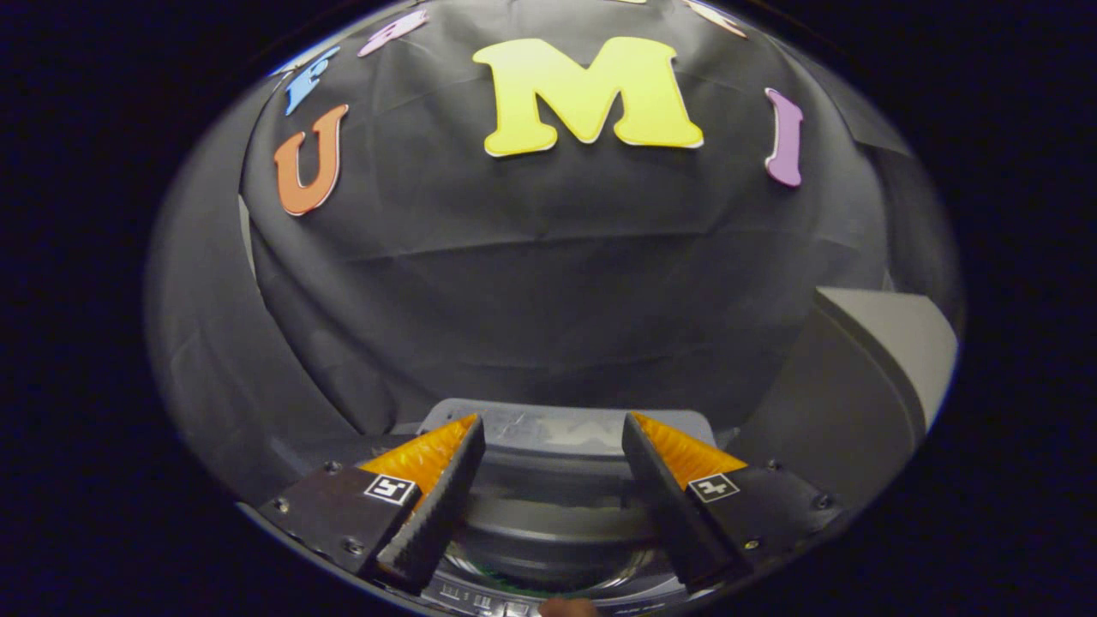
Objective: Put the clothes into the washing machine and then close the washing machine lid.
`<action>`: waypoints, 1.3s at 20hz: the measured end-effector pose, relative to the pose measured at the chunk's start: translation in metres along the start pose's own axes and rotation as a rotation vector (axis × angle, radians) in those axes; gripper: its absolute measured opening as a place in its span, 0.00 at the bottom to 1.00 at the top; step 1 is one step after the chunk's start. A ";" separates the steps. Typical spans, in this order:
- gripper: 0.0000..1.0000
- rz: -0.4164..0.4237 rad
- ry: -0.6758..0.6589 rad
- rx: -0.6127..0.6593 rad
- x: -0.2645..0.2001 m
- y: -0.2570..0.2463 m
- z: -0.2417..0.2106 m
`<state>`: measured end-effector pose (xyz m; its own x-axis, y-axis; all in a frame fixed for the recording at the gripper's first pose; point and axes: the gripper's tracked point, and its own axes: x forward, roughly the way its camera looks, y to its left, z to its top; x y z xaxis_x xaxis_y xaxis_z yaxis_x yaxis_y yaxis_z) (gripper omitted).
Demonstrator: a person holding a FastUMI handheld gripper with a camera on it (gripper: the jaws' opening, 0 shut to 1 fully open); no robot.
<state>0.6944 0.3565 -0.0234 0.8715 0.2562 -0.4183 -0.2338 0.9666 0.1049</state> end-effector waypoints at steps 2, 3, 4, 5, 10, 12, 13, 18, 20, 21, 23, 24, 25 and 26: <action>1.00 0.011 -0.005 -0.024 -0.003 0.001 -0.002; 1.00 0.021 -0.015 -0.049 -0.006 0.001 0.004; 1.00 0.034 -0.030 -0.070 -0.006 0.002 0.010; 1.00 0.052 -0.050 -0.088 -0.011 0.003 0.018; 1.00 0.137 -0.187 -0.177 -0.050 0.000 0.052; 1.00 0.162 -0.257 -0.191 -0.092 -0.005 0.055; 1.00 0.171 -0.286 -0.195 -0.114 -0.009 0.055; 1.00 0.119 -0.381 -0.191 -0.225 -0.051 0.034; 1.00 0.070 -0.388 -0.153 -0.273 -0.077 0.019; 1.00 0.044 -0.393 -0.133 -0.299 -0.094 0.013; 1.00 -0.005 -0.399 -0.101 -0.345 -0.123 0.002; 1.00 -0.027 -0.400 -0.088 -0.362 -0.134 -0.004; 1.00 -0.049 -0.403 -0.082 -0.381 -0.145 -0.010; 1.00 -0.073 -0.406 -0.078 -0.396 -0.154 -0.015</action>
<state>0.3787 0.1057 0.1126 0.9824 0.1840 -0.0309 -0.1836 0.9829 0.0126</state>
